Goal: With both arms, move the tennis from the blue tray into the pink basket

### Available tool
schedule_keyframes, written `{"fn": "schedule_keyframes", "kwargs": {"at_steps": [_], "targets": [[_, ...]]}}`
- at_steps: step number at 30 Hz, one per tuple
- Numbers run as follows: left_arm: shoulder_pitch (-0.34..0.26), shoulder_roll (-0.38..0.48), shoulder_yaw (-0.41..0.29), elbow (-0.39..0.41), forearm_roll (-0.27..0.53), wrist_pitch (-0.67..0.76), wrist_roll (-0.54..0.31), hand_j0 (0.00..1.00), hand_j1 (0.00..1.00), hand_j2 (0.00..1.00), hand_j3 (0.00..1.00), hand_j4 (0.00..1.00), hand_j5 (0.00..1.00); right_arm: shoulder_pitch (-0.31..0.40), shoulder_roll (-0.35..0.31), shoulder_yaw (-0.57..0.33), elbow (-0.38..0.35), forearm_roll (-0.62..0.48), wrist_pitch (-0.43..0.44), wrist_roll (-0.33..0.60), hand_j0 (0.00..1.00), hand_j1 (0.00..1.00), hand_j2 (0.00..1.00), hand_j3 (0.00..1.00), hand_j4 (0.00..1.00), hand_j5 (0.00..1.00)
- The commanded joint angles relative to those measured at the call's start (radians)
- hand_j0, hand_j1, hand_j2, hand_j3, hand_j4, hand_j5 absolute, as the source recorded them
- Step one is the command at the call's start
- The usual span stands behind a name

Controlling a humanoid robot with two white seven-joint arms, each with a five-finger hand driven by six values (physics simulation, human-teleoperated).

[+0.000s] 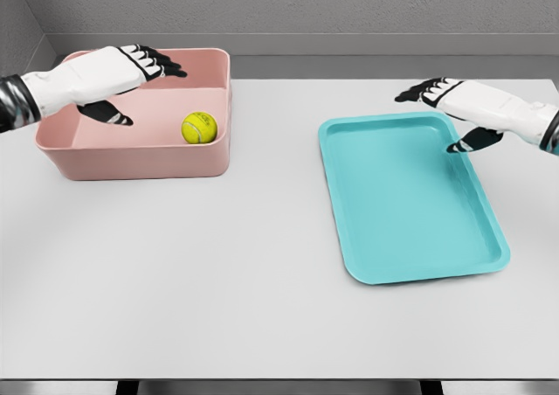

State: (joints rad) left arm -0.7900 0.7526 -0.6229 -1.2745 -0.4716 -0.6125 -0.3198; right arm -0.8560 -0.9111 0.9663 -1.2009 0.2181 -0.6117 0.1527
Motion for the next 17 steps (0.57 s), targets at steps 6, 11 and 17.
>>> {"fn": "schedule_keyframes", "kwargs": {"at_steps": [6,11,17], "targets": [[0.014,0.079,-0.012,-0.104,0.145,0.002,0.005,1.00,1.00,1.00,1.00,1.00,1.00,-0.005,-0.035,-0.001,-0.008,-0.006,0.001,-0.002,1.00,1.00,1.00,1.00,1.00,1.00],[0.089,0.195,-0.008,-0.261,0.208,0.002,0.008,1.00,1.00,1.00,1.00,1.00,1.00,-0.006,-0.037,-0.004,-0.008,-0.006,0.001,-0.002,1.00,1.00,1.00,1.00,1.00,1.00],[0.126,0.264,0.028,-0.304,0.206,0.002,0.008,1.00,1.00,1.00,1.00,1.00,1.00,-0.006,-0.037,-0.005,-0.009,-0.006,0.001,-0.002,1.00,1.00,1.00,1.00,1.00,1.00]]}}
